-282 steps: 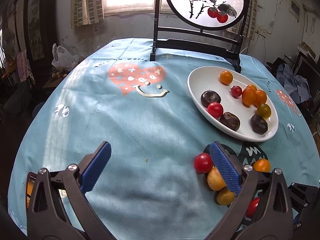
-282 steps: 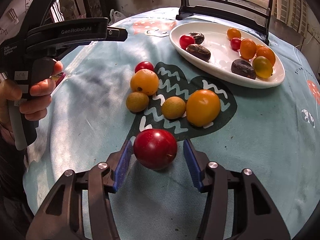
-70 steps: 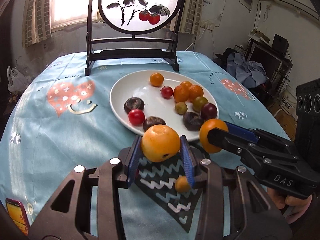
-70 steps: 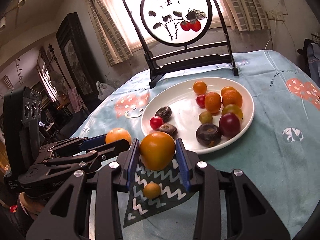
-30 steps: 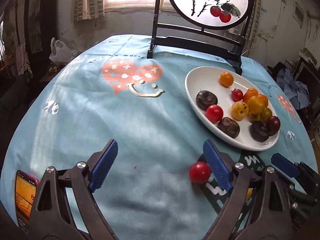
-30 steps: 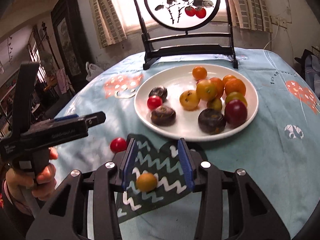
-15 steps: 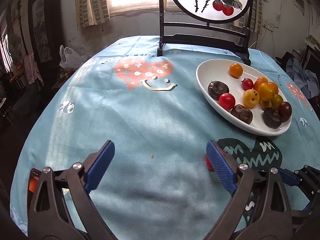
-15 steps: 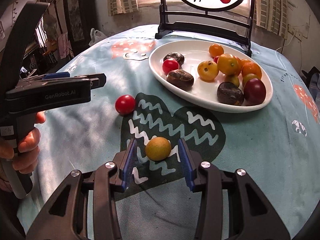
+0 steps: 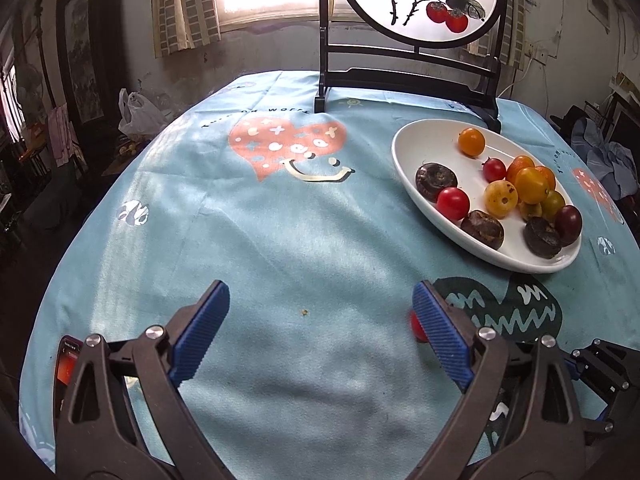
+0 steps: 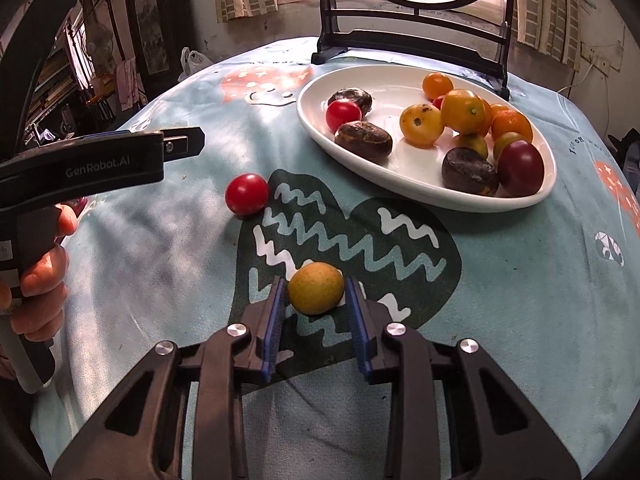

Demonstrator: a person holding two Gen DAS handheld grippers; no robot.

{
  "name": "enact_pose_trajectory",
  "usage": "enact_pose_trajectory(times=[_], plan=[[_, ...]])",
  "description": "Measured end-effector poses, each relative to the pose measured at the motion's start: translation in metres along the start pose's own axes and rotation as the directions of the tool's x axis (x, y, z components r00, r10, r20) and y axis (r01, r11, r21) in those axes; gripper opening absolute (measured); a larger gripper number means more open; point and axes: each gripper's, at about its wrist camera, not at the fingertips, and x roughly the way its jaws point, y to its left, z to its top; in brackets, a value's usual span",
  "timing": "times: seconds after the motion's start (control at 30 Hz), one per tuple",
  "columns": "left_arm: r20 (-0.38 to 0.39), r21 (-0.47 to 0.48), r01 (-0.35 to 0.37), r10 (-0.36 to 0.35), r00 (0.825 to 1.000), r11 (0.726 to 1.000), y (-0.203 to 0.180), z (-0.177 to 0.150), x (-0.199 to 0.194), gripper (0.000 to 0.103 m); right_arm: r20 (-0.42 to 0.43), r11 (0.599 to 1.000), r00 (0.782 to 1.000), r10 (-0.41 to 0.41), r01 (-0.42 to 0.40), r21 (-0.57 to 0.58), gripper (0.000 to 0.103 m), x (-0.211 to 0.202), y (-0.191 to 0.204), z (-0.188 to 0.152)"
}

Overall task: Organize fruits
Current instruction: 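Grasp a small yellow fruit with the right tool while the left grasps a red tomato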

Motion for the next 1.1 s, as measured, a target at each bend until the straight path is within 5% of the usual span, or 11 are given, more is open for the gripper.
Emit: enact_pose_trajectory(times=[0.23, 0.4, 0.53, 0.67, 1.1], plan=[[-0.013, 0.014, 0.007, -0.007, 1.0, 1.0, -0.003, -0.002, 0.003, 0.094, 0.048, 0.991, 0.998, 0.045, -0.051, 0.122, 0.028, -0.011, -0.02, 0.004], [-0.024, 0.087, 0.122, -0.12, 0.992, 0.989, -0.024, -0.008, 0.001, 0.093, 0.107, 0.972, 0.994, 0.003, -0.028, 0.233, 0.028, -0.027, -0.042, 0.006], [-0.057, 0.188, 0.218, -0.211, 0.976, 0.958, -0.05, -0.018, 0.003, 0.073, 0.113, 0.963, 0.994, 0.006, -0.036, 0.266, 0.028, -0.031, -0.049, 0.005], [-0.085, 0.218, 0.239, -0.226, 0.97, 0.946, -0.061, -0.024, 0.011, 0.054, 0.099, 0.967, 0.995, 0.015, -0.04, 0.253, 0.028, -0.028, -0.046, 0.005], [-0.112, 0.222, 0.213, -0.192, 0.975, 0.952, -0.064, -0.025, 0.03, 0.039, 0.105, 0.967, 0.994, 0.019, -0.045, 0.249, 0.028, -0.029, -0.046, 0.006]])
